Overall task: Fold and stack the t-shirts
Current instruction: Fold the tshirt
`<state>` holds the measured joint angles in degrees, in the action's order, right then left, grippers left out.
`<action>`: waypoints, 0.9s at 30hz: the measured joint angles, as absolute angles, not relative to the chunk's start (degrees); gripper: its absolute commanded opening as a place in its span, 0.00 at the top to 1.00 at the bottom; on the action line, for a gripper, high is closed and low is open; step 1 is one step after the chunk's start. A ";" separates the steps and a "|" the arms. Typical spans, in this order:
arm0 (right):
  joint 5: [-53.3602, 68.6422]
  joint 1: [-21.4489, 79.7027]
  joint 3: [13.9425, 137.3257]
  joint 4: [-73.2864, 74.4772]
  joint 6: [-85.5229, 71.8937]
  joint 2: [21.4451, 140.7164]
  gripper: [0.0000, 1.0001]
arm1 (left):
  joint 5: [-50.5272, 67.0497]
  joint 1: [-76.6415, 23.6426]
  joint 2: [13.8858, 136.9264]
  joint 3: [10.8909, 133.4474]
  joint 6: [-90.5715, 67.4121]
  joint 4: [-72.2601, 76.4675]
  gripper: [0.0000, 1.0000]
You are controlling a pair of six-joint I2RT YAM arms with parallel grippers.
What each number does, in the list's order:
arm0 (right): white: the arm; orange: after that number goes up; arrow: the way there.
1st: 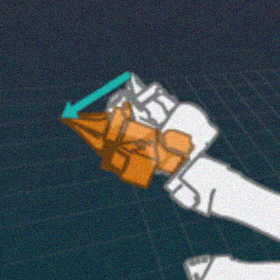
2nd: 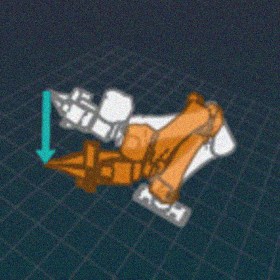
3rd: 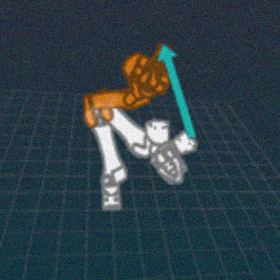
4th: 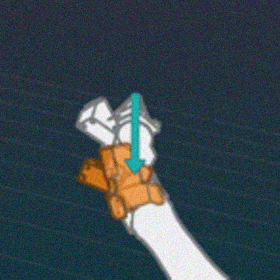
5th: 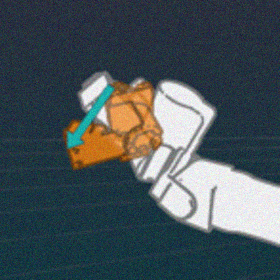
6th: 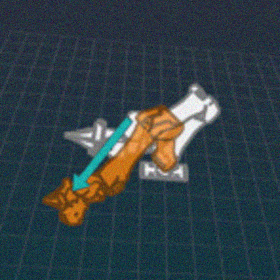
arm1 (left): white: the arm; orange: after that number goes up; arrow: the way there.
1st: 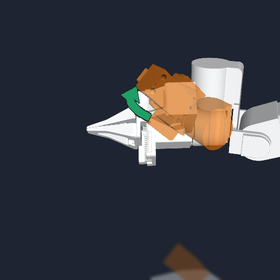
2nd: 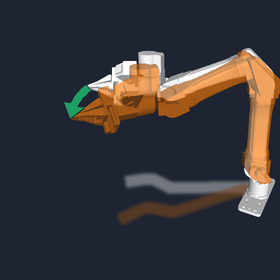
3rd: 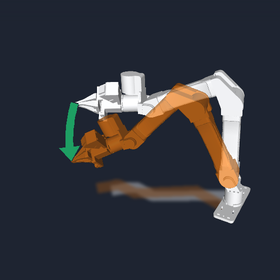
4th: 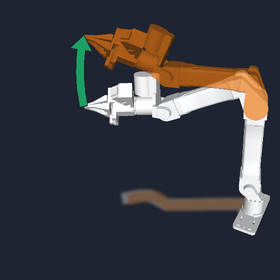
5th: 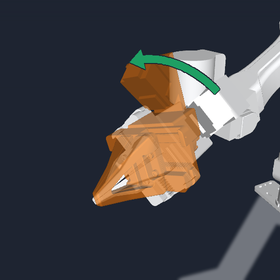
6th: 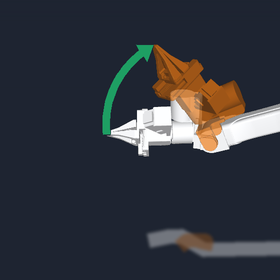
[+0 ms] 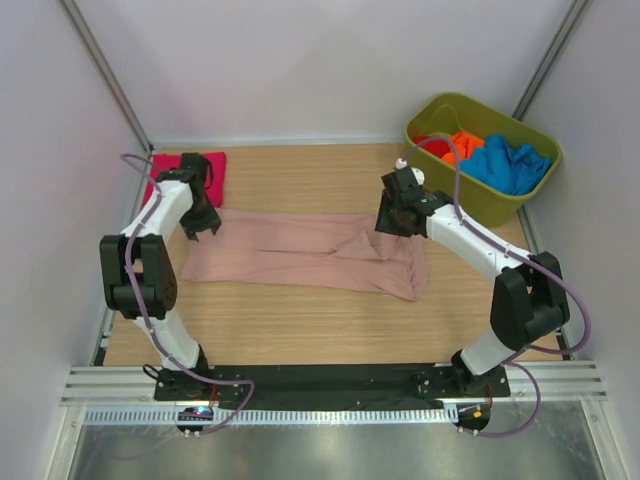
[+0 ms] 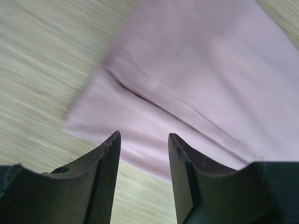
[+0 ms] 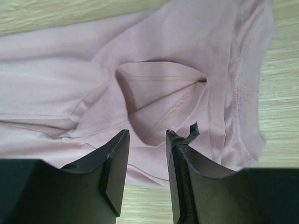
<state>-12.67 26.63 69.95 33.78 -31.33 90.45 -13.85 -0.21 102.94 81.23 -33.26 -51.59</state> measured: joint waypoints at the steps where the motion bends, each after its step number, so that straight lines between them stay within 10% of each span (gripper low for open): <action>1: -10.22 25.02 68.60 33.12 -31.64 90.24 0.56 | -12.27 -2.24 101.49 80.49 -32.49 -51.40 0.53; 27: 20.38 19.68 74.98 23.99 -21.08 108.09 0.50 | 7.18 -11.35 91.35 70.41 -29.26 -45.60 0.53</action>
